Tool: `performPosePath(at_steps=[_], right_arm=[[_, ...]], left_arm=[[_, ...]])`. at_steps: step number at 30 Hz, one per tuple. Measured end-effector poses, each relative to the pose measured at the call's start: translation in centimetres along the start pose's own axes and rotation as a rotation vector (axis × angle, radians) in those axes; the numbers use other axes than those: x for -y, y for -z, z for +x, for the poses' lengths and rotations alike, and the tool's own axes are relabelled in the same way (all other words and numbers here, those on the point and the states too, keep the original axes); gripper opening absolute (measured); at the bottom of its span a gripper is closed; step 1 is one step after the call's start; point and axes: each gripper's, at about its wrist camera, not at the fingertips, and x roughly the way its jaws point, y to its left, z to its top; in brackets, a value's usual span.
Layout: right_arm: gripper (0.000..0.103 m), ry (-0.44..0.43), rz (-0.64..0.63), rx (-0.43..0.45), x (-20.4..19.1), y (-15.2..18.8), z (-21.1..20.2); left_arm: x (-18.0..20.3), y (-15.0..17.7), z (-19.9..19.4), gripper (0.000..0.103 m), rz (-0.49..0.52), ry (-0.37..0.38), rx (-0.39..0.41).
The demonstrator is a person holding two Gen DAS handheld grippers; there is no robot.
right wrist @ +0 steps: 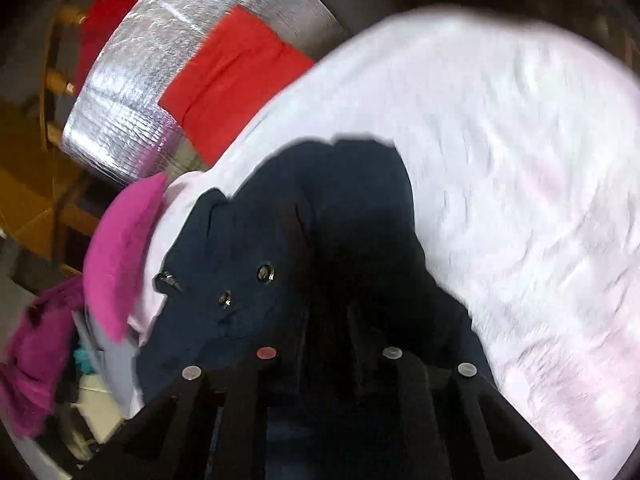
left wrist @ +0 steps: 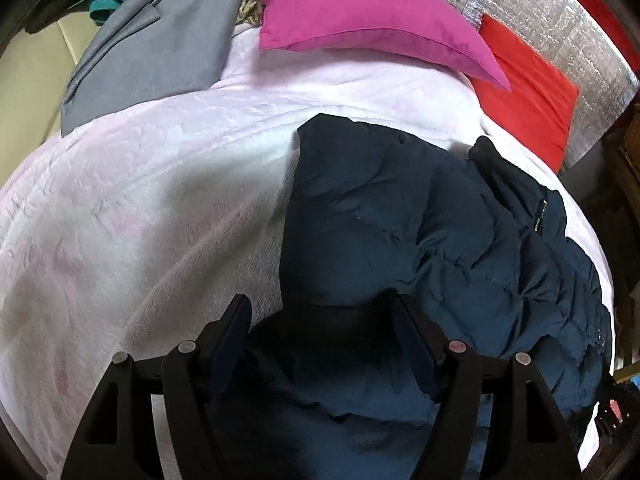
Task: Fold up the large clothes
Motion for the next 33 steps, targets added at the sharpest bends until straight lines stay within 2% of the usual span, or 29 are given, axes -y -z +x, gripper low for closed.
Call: performPosePath(at_steps=[1, 3, 4, 5, 7, 10, 12, 15, 16, 17, 18, 21, 22, 24, 26, 27, 29, 31, 32, 33], right_arm=[[0.024, -0.013, -0.008, 0.015, 0.1, -0.1, -1.0], [0.050, -0.038, -0.036, 0.067, 0.3, -0.2, -2.5], [0.076, -0.049, -0.047, 0.111, 0.5, -0.5, -3.9], [0.084, -0.050, -0.052, 0.147, 0.6, -0.7, -4.8], [0.084, -0.031, -0.058, 0.160, 0.4, -1.8, -5.3], [0.084, -0.042, -0.045, 0.089, 1.0, -2.8, -4.2], [0.084, -0.019, -0.043, 0.052, 1.7, -3.1, -3.1], [0.079, 0.012, -0.046, -0.042, 1.7, -3.2, 0.2], [0.073, 0.052, -0.053, -0.046, 1.3, -3.1, 0.8], [0.066, 0.088, -0.073, -0.039, 0.7, -2.9, 1.0], [0.065, 0.114, -0.104, -0.022, -0.1, -2.8, 0.7], [0.064, 0.183, -0.185, 0.064, -2.3, -2.3, -0.7], [0.064, 0.219, -0.218, 0.117, -3.3, -2.1, -1.7], [0.064, 0.231, -0.279, 0.201, -4.9, -1.5, -3.8], [0.064, 0.207, -0.354, 0.268, -7.0, -0.7, -5.4], [0.064, 0.186, -0.385, 0.286, -8.2, -0.3, -5.5], [0.064, 0.113, -0.468, 0.291, -10.2, 1.0, -5.8], [0.061, 0.022, -0.494, 0.207, -11.7, 2.2, -4.6], [0.051, -0.004, -0.492, 0.172, -12.0, 2.4, -3.8], [0.045, -0.028, -0.480, 0.106, -12.3, 2.8, -2.2]], left_arm=[[-0.1, 0.0, -0.2, 0.073, -0.003, 0.006, 0.001], [-0.4, -0.2, -0.5, 0.073, -0.022, 0.023, 0.007], [-0.6, -0.3, -0.8, 0.073, -0.033, 0.035, 0.015], [-0.8, -0.3, -1.1, 0.073, -0.044, 0.047, 0.027], [-1.1, -0.5, -1.6, 0.074, -0.060, 0.070, 0.048], [-1.3, -0.5, -1.5, 0.074, -0.072, 0.105, 0.038], [-1.4, -0.5, -1.1, 0.074, -0.076, 0.112, 0.013], [-1.4, -0.4, 0.1, 0.074, -0.066, 0.073, -0.024], [-1.3, -0.3, 0.3, 0.075, -0.054, 0.054, -0.029], [-1.0, -0.3, 0.5, 0.076, -0.033, 0.028, -0.030], [-0.9, -0.2, 0.5, 0.077, -0.022, 0.016, -0.027], [-0.7, -0.2, 0.1, 0.077, -0.007, -0.001, -0.015], [-0.6, -0.3, -0.2, 0.077, -0.006, -0.005, -0.002], [-0.1, -0.3, -1.5, 0.077, 0.015, -0.017, 0.057], [0.8, -0.2, -3.5, 0.077, 0.058, -0.023, 0.157], [1.3, -0.1, -4.6, 0.077, 0.082, -0.010, 0.213], [2.5, 0.4, -5.8, 0.078, 0.127, 0.037, 0.274], [3.7, 1.0, -6.1, 0.079, 0.173, 0.077, 0.287], [4.7, 1.5, -5.9, 0.079, 0.219, 0.104, 0.277], [5.3, 1.7, -5.6, 0.079, 0.242, 0.113, 0.266]])
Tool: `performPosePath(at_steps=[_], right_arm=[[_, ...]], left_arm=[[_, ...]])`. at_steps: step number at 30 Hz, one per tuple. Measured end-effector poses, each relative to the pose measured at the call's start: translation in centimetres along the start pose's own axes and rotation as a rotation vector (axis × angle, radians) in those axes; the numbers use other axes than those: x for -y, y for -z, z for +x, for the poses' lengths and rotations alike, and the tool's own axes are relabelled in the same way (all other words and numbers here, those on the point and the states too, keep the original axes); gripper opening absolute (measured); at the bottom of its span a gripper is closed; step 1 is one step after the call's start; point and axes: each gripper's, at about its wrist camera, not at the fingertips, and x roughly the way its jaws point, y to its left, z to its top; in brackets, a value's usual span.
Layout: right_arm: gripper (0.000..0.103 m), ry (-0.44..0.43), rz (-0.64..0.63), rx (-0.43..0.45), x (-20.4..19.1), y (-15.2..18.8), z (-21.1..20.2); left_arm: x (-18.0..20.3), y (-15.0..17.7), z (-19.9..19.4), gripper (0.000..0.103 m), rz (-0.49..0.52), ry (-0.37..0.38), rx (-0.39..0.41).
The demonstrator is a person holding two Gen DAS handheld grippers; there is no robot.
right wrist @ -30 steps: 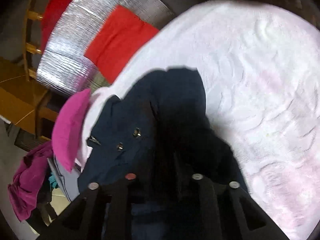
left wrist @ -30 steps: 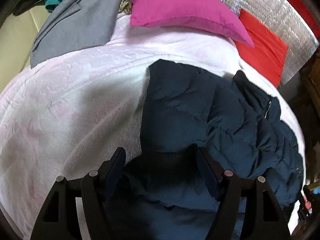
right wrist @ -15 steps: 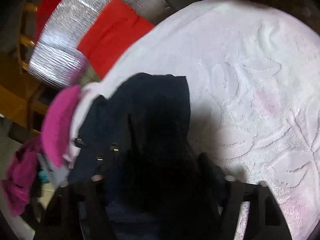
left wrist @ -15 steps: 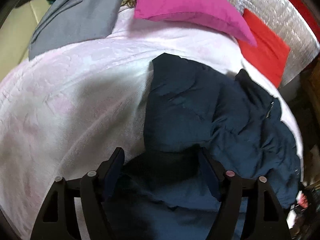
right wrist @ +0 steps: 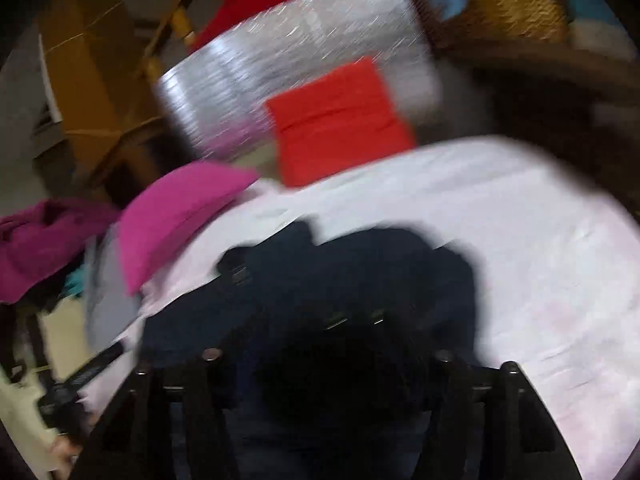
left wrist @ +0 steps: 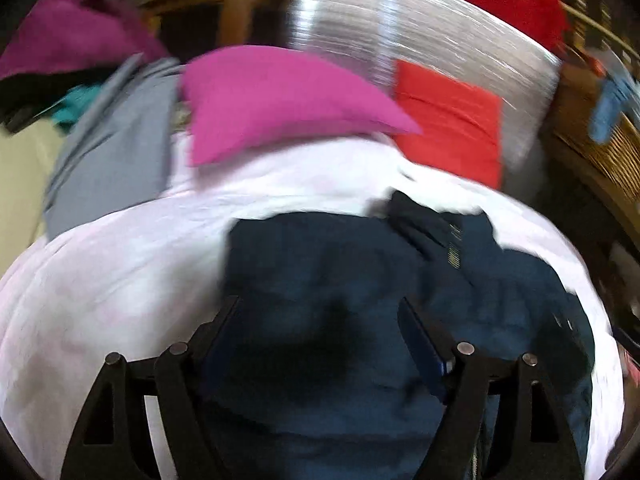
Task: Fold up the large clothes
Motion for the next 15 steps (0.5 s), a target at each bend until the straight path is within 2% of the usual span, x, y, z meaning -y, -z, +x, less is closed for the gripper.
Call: performPosePath(at_steps=[1, 3, 4, 6, 9, 12, 15], right_arm=[[0.040, -0.011, 0.016, -0.035, 0.0, 0.5, 1.1], [0.039, -0.038, 0.060, -0.101, 0.2, 1.5, 3.7], [0.039, -0.042, 0.097, -0.157, 0.7, 2.2, 5.3], [0.037, -0.028, 0.165, -0.252, 2.1, 4.0, 7.5], [0.032, -0.033, 0.185, -0.252, 2.6, 4.5, 7.7], [0.033, -0.014, 0.131, -0.260, 2.1, 4.9, 7.9], [0.033, -0.026, 0.147, -0.262, 2.5, 5.2, 7.9]], left_arm=[[0.7, 0.2, 0.5, 0.079, 0.024, 0.013, -0.021], [1.3, 0.9, 1.9, 0.079, 0.049, 0.024, -0.083], [1.6, 1.3, 3.2, 0.079, 0.055, 0.024, -0.138], [1.6, 2.0, 4.5, 0.079, 0.048, 0.013, -0.210], [1.7, 2.8, 5.3, 0.082, 0.057, 0.000, -0.233], [2.8, 3.3, 5.4, 0.088, 0.113, -0.048, -0.240], [4.0, 4.6, 5.5, 0.094, 0.185, -0.115, -0.229]])
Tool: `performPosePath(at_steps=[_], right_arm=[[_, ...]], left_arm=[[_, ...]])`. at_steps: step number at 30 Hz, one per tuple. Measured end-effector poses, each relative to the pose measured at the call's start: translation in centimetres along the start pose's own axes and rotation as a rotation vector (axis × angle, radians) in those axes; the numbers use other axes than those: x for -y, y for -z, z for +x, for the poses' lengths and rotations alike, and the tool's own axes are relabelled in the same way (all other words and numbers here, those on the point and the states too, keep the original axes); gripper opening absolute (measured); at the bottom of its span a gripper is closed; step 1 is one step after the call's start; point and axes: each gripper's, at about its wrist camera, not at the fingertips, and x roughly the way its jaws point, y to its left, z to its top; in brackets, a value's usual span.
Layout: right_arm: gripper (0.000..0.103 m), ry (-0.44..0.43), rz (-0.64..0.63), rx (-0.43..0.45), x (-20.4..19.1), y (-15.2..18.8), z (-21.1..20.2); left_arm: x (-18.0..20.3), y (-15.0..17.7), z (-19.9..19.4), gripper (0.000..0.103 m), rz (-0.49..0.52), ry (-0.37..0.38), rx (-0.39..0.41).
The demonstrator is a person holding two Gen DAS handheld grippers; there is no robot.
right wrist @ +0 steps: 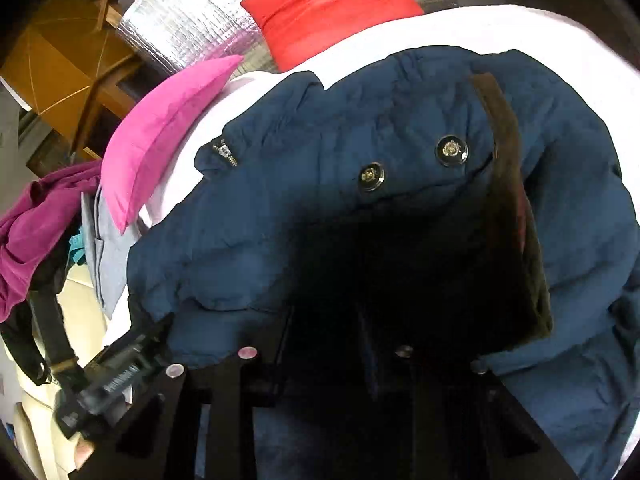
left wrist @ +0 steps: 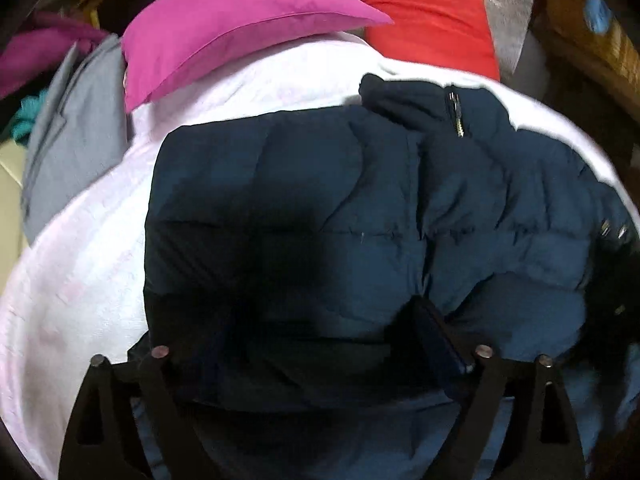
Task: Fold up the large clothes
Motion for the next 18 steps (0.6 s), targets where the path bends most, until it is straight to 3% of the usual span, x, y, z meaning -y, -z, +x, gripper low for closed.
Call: performPosePath(at_steps=[9, 14, 18], right_arm=[[0.033, -0.021, -0.019, 0.035, 1.0, 1.2, -0.3], [0.033, -0.075, -0.004, 0.034, 1.5, 1.2, -0.6], [0.035, -0.065, -0.005, 0.000, 1.0, 0.9, -1.8]], left_arm=[[-0.3, 0.2, 0.8, 0.097, -0.014, -0.006, -0.019], [-0.6, -0.7, 0.3, 0.097, -0.024, 0.023, -0.038], [-2.2, -1.7, -0.9, 0.097, -0.075, -0.011, 0.029]])
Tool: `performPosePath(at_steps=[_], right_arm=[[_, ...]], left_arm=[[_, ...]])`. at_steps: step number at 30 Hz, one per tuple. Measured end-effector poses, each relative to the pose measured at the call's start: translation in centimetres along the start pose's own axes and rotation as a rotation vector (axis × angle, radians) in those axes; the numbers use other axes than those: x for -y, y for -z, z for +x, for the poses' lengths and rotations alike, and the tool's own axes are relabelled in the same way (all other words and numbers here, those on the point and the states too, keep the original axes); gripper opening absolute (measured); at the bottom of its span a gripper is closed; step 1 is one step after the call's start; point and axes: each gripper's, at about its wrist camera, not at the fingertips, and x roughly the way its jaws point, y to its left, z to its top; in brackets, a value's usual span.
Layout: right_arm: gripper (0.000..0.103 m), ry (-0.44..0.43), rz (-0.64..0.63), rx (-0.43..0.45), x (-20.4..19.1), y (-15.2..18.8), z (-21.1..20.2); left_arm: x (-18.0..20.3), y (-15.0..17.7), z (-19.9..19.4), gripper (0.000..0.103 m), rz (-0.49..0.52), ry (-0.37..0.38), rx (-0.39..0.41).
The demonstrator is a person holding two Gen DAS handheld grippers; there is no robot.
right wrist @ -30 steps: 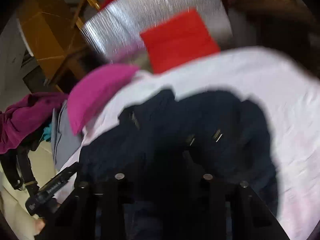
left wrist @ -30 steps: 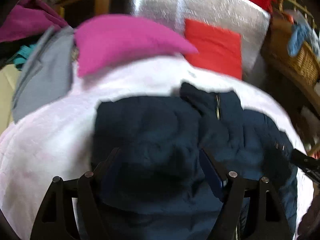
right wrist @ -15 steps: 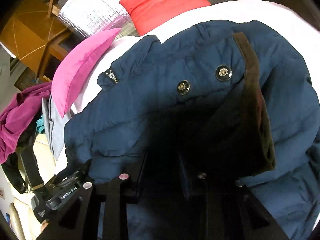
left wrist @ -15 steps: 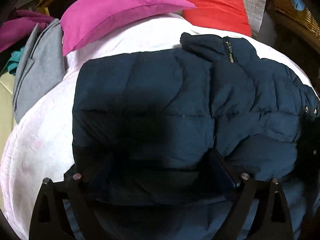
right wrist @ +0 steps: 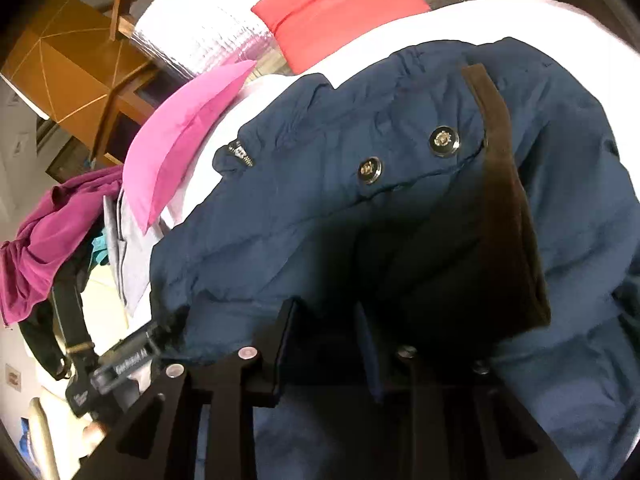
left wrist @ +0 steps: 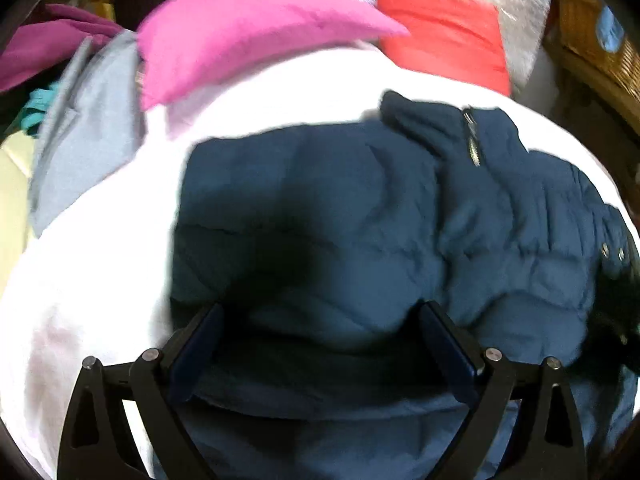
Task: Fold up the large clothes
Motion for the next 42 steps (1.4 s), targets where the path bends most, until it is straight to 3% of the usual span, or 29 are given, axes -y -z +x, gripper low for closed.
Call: performPosePath(at_steps=[4, 5, 7, 9, 11, 17, 25, 28, 31, 37, 42], right_arm=[[0.040, 0.153, -0.111, 0.131, -1.3, -0.5, -4.0], [0.051, 0.182, -0.126, 0.149, -1.4, -0.6, -4.5], [0.063, 0.226, -0.126, 0.184, -1.0, -0.9, -5.6], [0.062, 0.244, -0.106, 0.176, -0.2, -0.9, -5.6], [0.058, 0.262, -0.077, 0.114, 0.9, -0.7, -4.2], [0.056, 0.287, -0.101, 0.103, 1.3, -0.1, -2.9], [0.056, 0.185, -0.182, 0.140, -3.2, -0.5, -4.1], [0.055, 0.148, -0.201, 0.092, -4.6, -0.1, -2.1], [0.056, 0.163, -0.166, -0.014, -4.1, 0.5, 1.4], [0.055, 0.120, -0.160, 0.000, -3.8, 0.5, -0.8], [0.056, 0.139, -0.121, 0.104, -1.2, -0.3, -5.6]], left_arm=[[-1.8, -0.8, -1.0, 0.097, -0.052, -0.063, 0.051], [-2.1, -0.9, -1.0, 0.097, -0.058, -0.066, 0.050], [-2.4, -0.8, -0.6, 0.097, -0.068, -0.086, 0.026], [-2.5, -0.9, 0.5, 0.097, -0.069, -0.096, -0.017], [-2.2, 0.2, 2.1, 0.098, -0.051, -0.091, -0.101], [-2.1, 0.1, 2.1, 0.099, -0.050, -0.082, -0.101], [-1.3, -0.9, -1.8, 0.099, -0.020, -0.064, 0.057], [-1.1, -0.7, -0.9, 0.099, -0.008, -0.059, 0.028], [-1.0, 0.3, 1.2, 0.101, 0.007, -0.084, -0.092], [-1.4, 0.3, 1.0, 0.103, -0.015, -0.077, -0.106], [-2.5, -0.3, -1.1, 0.103, -0.071, -0.042, -0.040]])
